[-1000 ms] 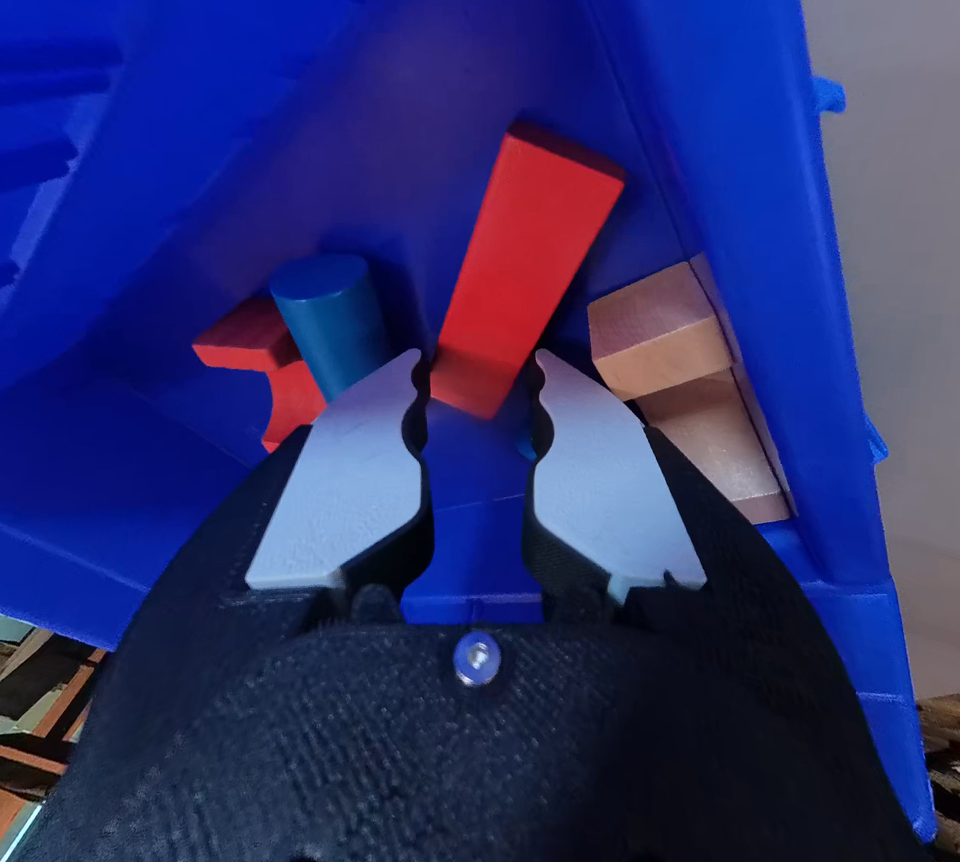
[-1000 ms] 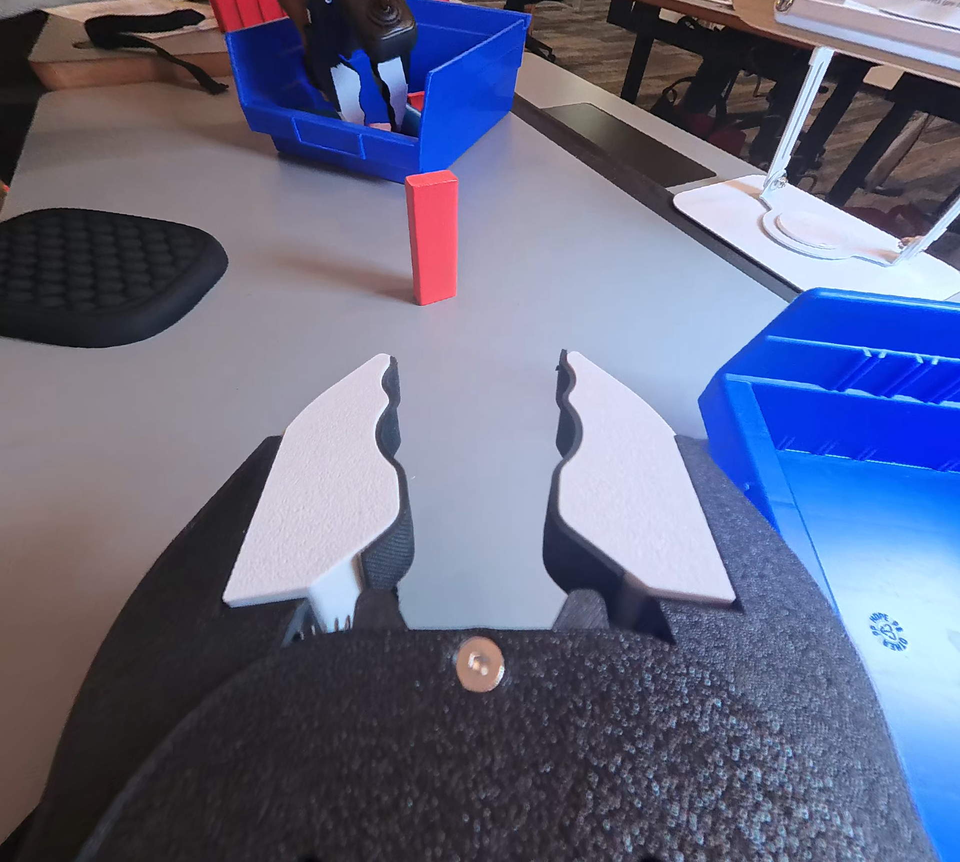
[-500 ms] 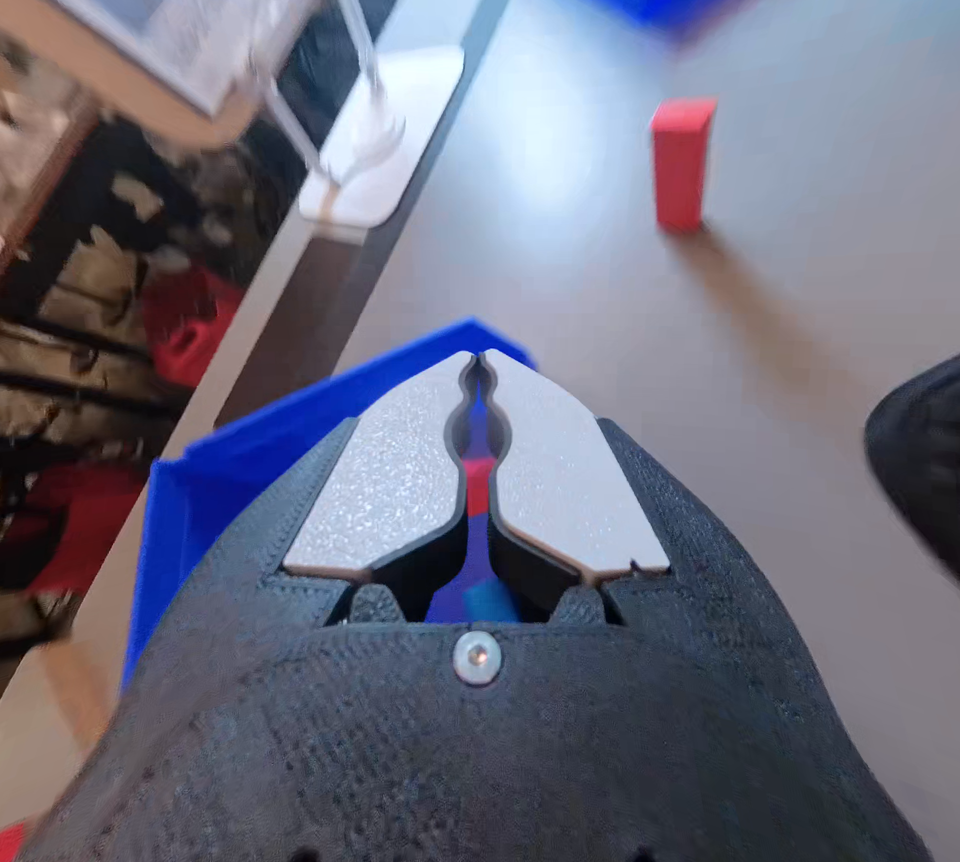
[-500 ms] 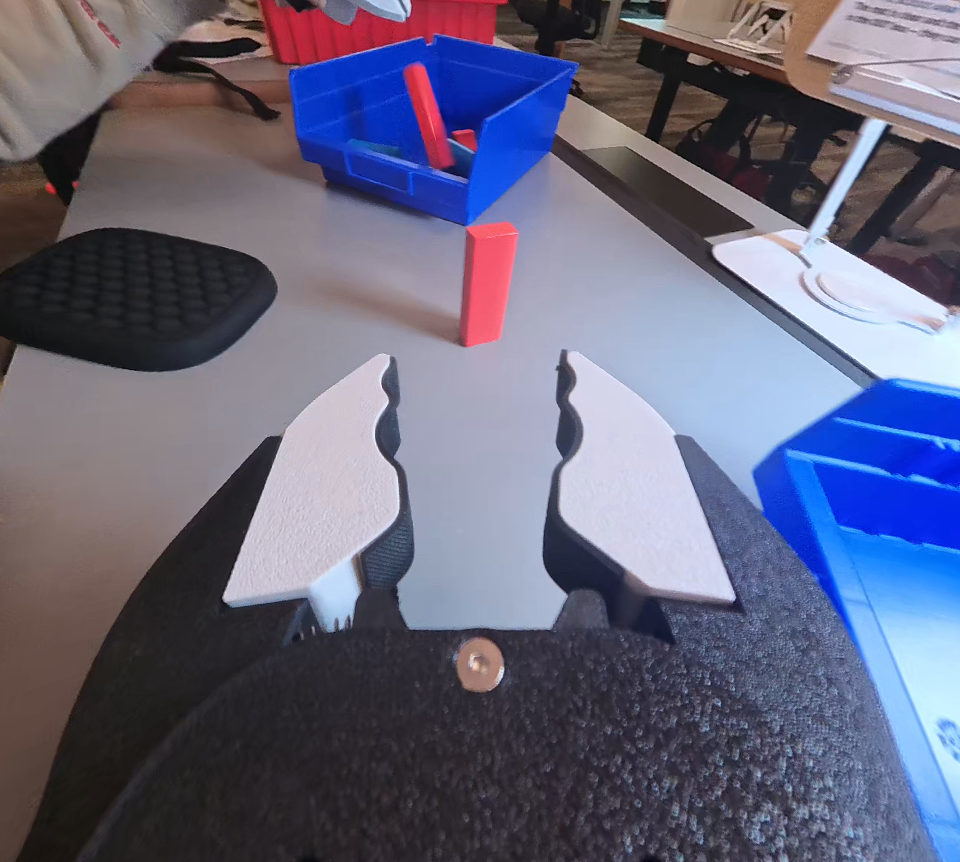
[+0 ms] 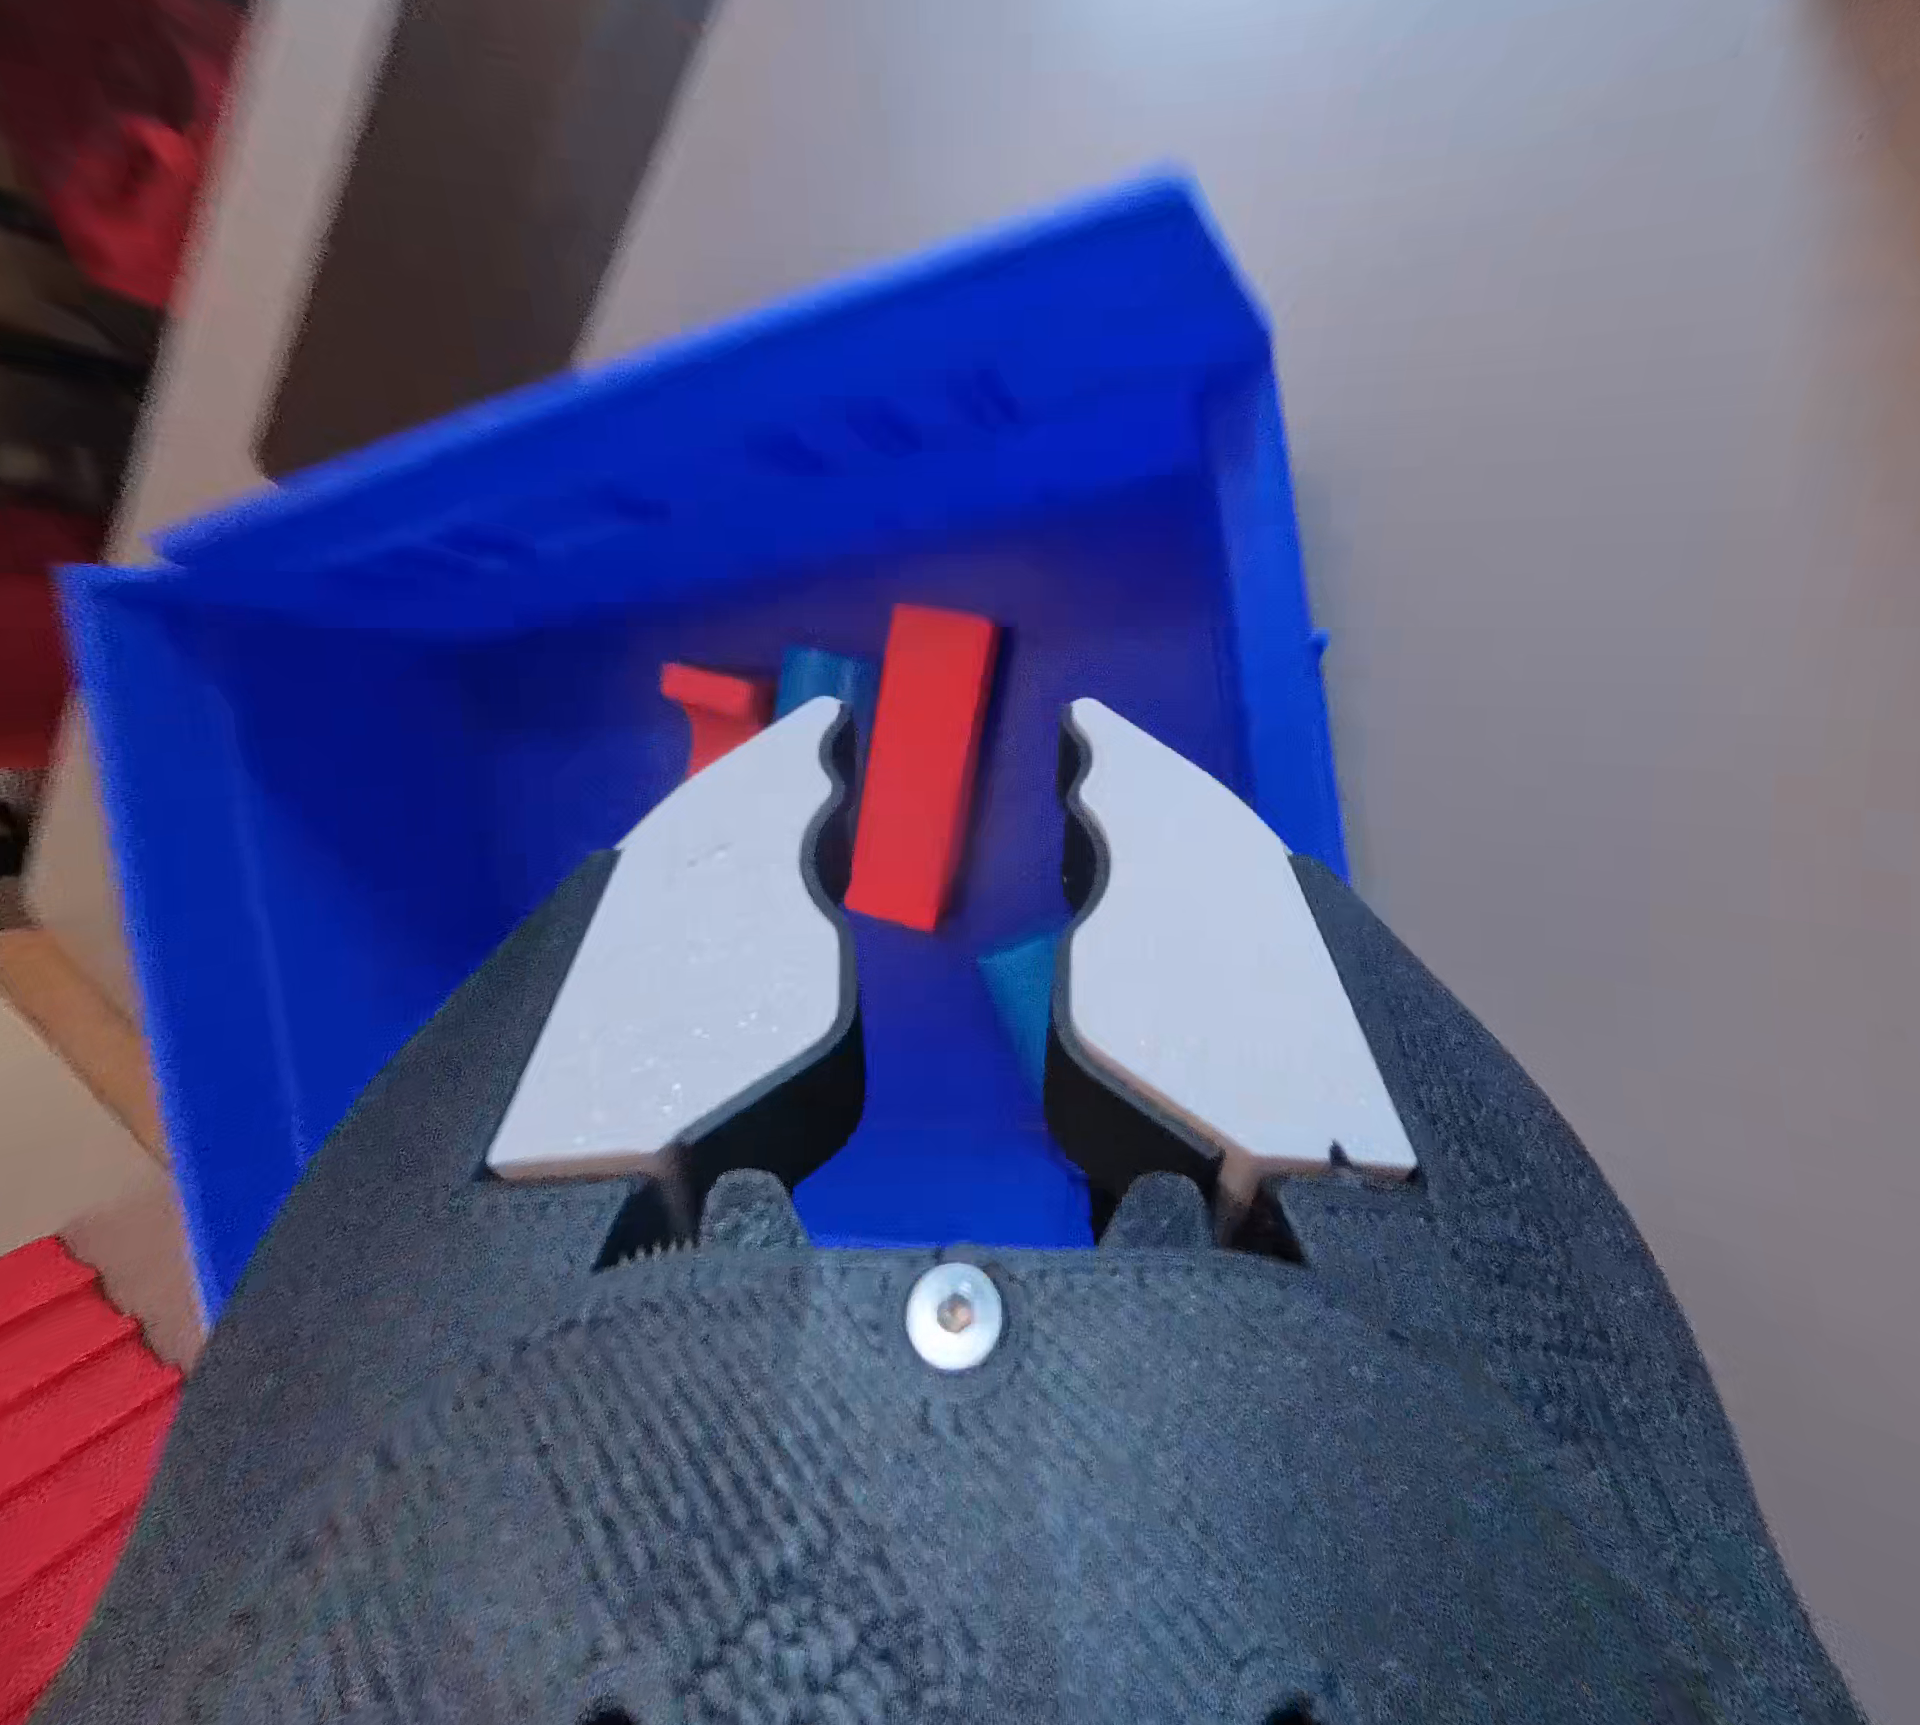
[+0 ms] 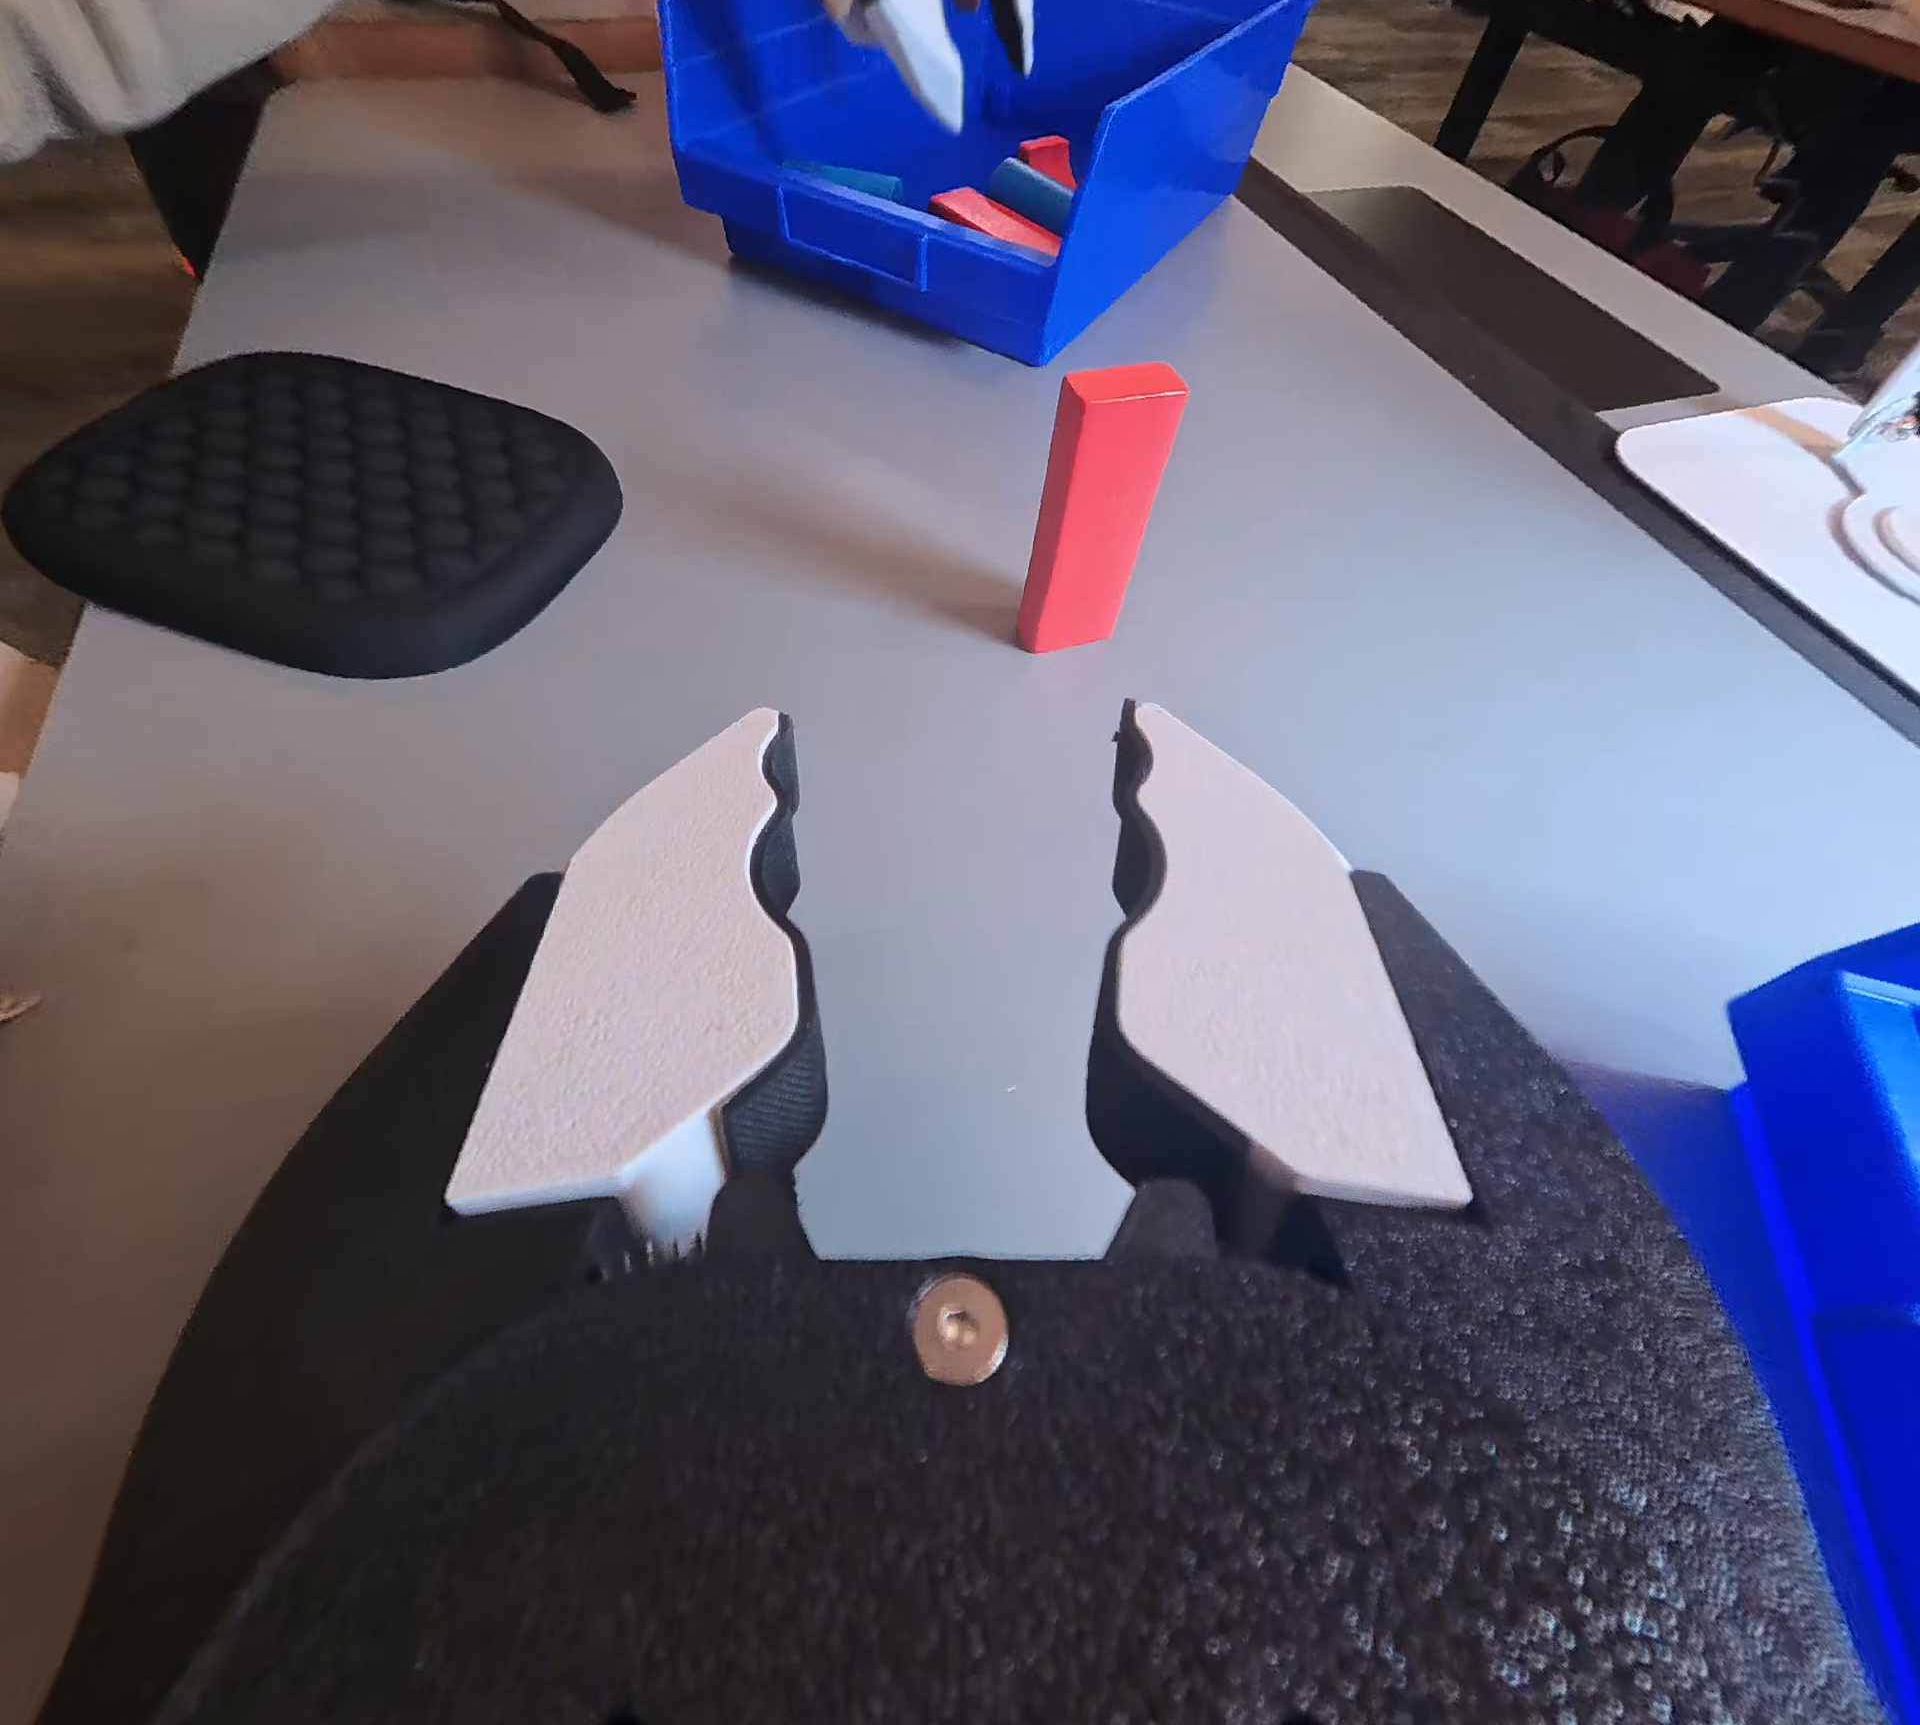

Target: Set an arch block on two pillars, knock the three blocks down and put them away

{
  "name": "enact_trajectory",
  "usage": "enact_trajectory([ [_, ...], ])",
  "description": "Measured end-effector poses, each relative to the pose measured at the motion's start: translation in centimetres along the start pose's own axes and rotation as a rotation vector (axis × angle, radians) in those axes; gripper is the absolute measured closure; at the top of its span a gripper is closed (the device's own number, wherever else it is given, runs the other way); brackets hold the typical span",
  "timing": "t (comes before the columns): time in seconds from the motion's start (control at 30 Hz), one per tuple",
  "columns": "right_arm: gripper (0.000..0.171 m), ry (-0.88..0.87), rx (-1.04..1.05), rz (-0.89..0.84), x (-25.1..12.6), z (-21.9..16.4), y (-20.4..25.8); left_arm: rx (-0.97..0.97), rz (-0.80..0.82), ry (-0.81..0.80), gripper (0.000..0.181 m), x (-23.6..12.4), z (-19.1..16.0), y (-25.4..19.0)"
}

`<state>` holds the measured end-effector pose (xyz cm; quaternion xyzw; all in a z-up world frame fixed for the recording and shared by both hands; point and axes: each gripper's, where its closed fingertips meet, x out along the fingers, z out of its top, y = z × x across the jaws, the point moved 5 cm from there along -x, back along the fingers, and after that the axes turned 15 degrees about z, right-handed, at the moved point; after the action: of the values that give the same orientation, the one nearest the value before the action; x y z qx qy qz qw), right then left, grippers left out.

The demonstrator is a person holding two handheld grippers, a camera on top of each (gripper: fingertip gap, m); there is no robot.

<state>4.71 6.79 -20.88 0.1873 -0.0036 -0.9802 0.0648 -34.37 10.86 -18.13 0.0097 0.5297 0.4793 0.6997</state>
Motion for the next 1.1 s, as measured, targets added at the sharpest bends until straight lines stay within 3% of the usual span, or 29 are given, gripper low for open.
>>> enact_trajectory([
  [0.1, 0.112, -0.005, 0.013, 0.007, 0.0, -0.1, -0.1, 0.092, -0.108, 0.186, 0.137, 3.4, -3.1, -0.6],
  [0.2, 0.112, 0.003, 0.006, -0.003, -0.2, -0.3, 0.0, 0.131, -0.116, 0.345, 0.135, 6.1, -4.9, -0.2],
  [0.33, 0.112, -0.009, 0.024, -0.003, -0.6, -0.5, -0.3, 0.06, -0.202, 0.42, 0.117, 7.5, -5.2, 0.1],
  [0.43, 0.113, -0.015, 0.029, -0.001, -0.8, -0.6, -0.3, 0.035, -0.33, 0.38, 0.149, 7.5, -4.6, -0.9],
  [0.5, 0.113, -0.015, 0.02, -0.006, -1.0, -0.5, -0.2, 0.113, -0.292, 0.349, 0.149, 7.3, -4.3, -1.0],
  [0.6, 0.113, -0.027, 0.019, -0.008, -1.2, -0.4, -0.1, 0.066, -0.215, 0.176, 0.148, 5.3, -2.0, -0.1],
  [0.77, 0.115, -0.087, 0.001, -0.004, -1.1, 1.1, 0.2, -0.064, -0.152, -0.375, 0.149, -2.9, 5.6, -0.9],
  [0.93, 0.116, -0.168, -0.043, 0.039, -1.2, 4.6, 2.0, -0.046, -0.275, -0.759, 0.149, -8.2, 11.3, -10.0],
  [1.1, 0.112, -0.081, -0.112, 0.157, -0.8, 7.7, 4.6, -0.061, -0.426, -0.903, 0.15, -8.7, 13.7, -19.5],
])
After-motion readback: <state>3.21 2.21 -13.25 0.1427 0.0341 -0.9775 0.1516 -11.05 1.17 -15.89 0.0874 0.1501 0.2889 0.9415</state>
